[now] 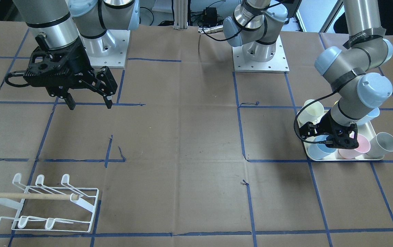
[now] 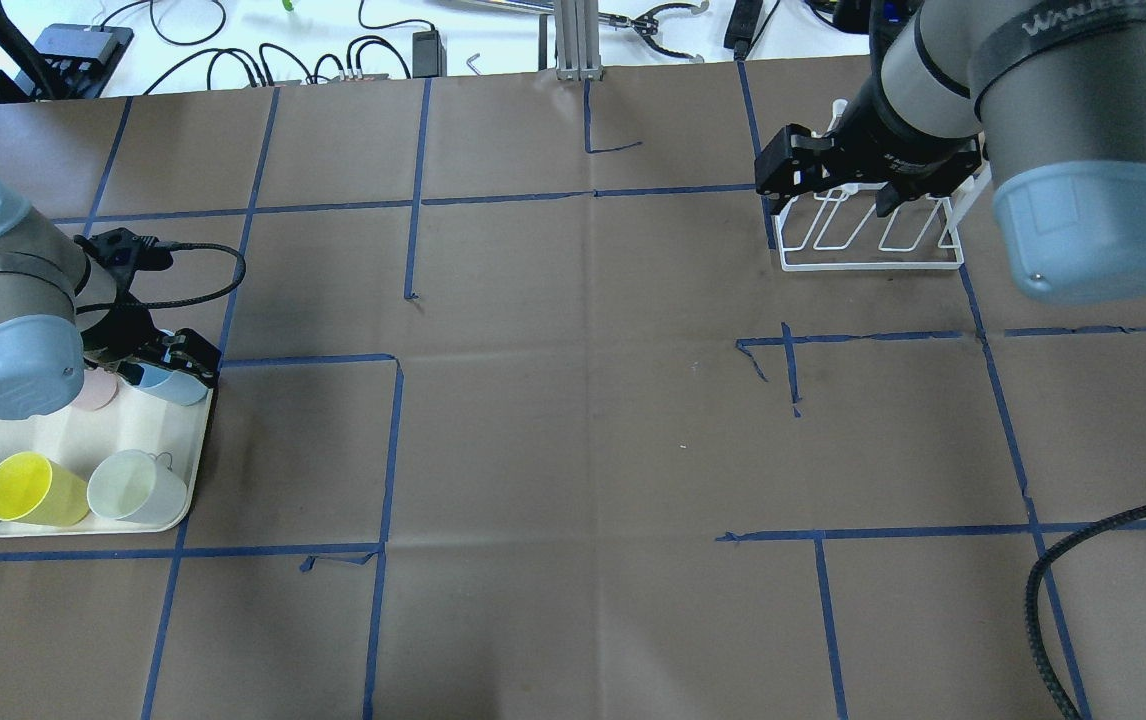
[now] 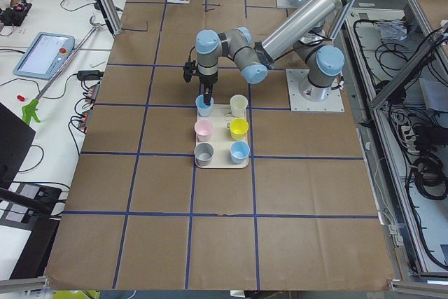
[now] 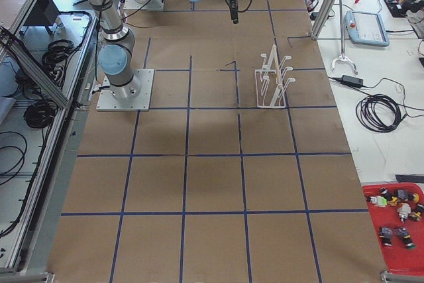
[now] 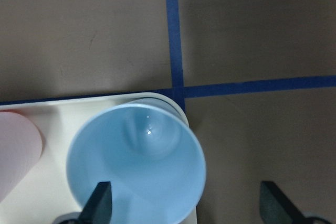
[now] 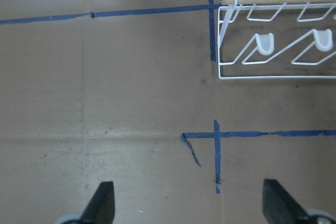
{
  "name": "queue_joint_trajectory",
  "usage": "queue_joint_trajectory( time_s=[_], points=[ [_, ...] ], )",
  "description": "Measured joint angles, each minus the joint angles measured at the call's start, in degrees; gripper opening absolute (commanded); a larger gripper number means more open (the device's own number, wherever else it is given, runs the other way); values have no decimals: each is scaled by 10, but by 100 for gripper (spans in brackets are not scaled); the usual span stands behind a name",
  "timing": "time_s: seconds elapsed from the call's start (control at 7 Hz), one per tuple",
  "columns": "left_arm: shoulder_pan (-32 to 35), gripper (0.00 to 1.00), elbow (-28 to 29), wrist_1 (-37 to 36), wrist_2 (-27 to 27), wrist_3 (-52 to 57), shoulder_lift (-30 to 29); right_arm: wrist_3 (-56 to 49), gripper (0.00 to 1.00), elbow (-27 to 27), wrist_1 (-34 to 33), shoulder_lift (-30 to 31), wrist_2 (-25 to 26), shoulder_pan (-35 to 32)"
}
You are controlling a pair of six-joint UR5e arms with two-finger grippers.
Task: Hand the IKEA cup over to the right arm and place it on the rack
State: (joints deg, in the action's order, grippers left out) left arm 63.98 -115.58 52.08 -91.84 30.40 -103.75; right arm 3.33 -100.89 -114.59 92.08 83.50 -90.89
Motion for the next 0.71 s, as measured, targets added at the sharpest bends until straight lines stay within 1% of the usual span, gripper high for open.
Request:
queue_joint_trajectory(
  time_s=[0.14, 0.29, 0.43, 0.57, 0.71],
  points=[
    [0, 58, 1, -1, -1, -1, -1, 19, 100, -16, -42, 2, -21, 0],
    [0, 27, 4, -1, -1, -2, 0, 63, 100, -31, -82, 4, -46, 0],
    [-1, 6, 8, -1, -2, -1, 3, 112, 100, -48, -123, 7, -72, 0],
    [-1, 0, 10, -1, -2, -2, 6, 149, 100, -72, -175, 11, -94, 0],
    [-1, 0, 12, -2, 0, -2, 8, 182, 100, -102, -243, 17, -118, 0]
  ],
)
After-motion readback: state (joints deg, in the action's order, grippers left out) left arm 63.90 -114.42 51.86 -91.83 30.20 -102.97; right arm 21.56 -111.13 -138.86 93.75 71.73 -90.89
